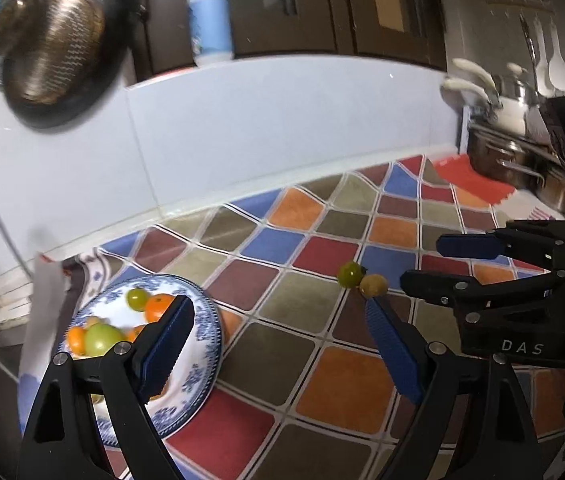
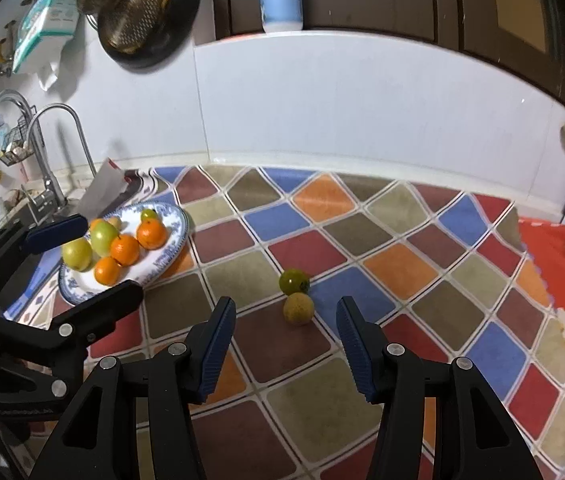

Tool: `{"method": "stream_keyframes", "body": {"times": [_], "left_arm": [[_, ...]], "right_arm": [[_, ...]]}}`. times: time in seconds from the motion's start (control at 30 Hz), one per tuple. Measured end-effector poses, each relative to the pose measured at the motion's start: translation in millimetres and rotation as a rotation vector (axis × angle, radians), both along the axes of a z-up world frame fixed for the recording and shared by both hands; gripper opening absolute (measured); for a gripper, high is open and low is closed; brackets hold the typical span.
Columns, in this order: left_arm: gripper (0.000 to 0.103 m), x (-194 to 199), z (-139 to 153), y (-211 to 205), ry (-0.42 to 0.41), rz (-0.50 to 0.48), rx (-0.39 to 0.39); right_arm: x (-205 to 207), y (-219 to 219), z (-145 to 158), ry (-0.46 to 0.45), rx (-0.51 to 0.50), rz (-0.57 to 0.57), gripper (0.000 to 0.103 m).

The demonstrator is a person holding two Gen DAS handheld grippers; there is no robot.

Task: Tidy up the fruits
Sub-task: 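Lift both open tools off the plate toward the last two fruits, then grasp a green citrus with the left tool while the right tool grasps the brown fruit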

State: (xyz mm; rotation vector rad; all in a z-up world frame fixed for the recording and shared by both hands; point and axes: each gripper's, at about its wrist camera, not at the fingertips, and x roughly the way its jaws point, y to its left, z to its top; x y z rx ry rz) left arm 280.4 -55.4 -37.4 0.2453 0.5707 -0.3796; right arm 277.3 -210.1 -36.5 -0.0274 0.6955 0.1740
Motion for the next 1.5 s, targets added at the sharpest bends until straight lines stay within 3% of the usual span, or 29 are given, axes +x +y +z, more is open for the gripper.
{"method": "stream_keyframes", "body": {"times": [0.37, 0.53, 0.83, 1.07, 1.3, 1.5], "left_arm": [[0.088, 44.2, -29.8, -12.3, 0.090, -0.080, 0.006], [0.087, 58.1, -43.5, -17.2, 0.132, -0.103, 0.015], [0.086, 69.9, -54.1, -29.2, 0.163, -0.136, 0.024], [0.082, 75.1, -56.4, -48.9, 0.178, -0.183, 0.029], [0.063, 86.8, -64.3, -78.6, 0.246, -0.236, 0.037], [0.033, 90.5, -70.2, -91.7, 0.280, -0.246, 0.049]], "right_arm": [[42.1, -6.4, -42.1, 0.107, 0.023, -0.006, 0.052], [55.3, -8.3, -55.1, 0.137, 0.031, -0.002, 0.045], [63.7, -13.8, -65.0, 0.159, 0.072, 0.019, 0.029], [58.7, -28.8, -62.3, 0.139, 0.075, -0.033, 0.028], [51.8, -54.4, -58.7, 0.130, 0.074, -0.112, 0.028], [50.0, -67.5, -59.2, 0.130, 0.084, -0.144, 0.028]]}}
